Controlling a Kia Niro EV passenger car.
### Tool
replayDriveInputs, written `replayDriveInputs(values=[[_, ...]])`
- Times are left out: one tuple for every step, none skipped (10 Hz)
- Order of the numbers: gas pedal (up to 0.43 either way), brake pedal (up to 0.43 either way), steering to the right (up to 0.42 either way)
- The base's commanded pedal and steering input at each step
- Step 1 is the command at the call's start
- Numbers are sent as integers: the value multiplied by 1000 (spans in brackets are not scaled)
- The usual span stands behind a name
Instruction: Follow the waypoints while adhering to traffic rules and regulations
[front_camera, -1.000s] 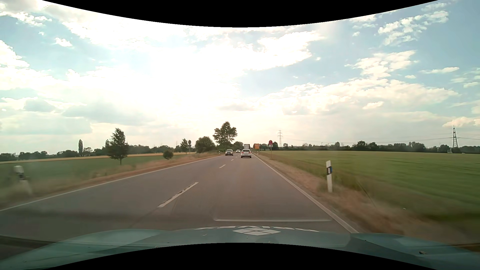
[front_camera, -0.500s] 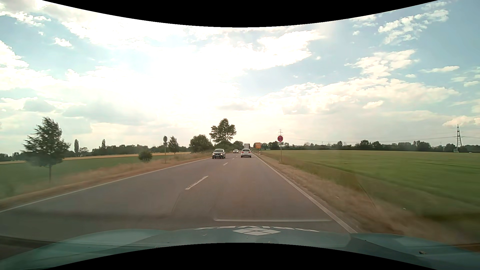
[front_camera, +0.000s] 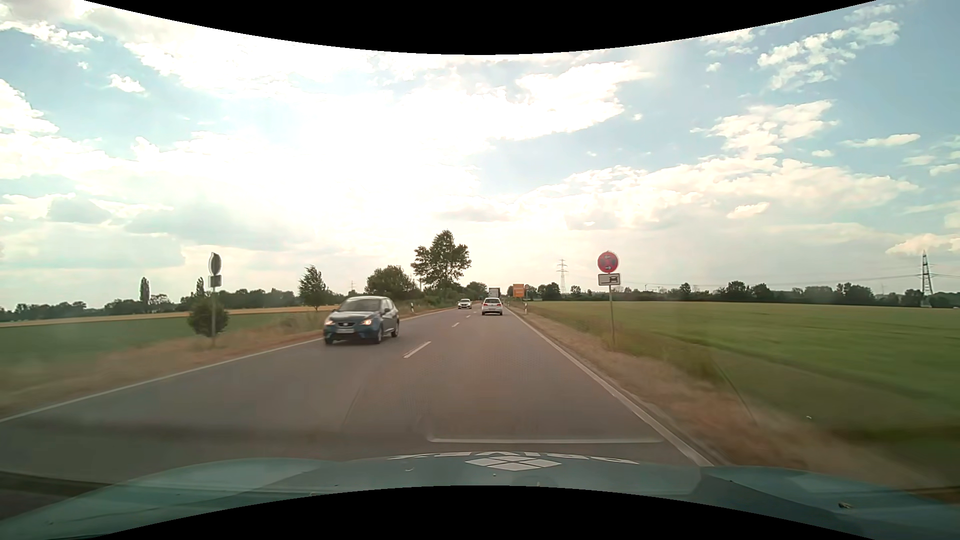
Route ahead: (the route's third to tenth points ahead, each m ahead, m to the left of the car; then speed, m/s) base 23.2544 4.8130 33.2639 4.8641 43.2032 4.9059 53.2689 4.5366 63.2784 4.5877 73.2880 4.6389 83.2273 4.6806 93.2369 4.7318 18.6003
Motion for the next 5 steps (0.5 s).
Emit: replayDriveInputs(values=[[169, 0, -1], [169, 0, -1], [169, 0, -1], [169, 0, -1], [177, 0, -1]])
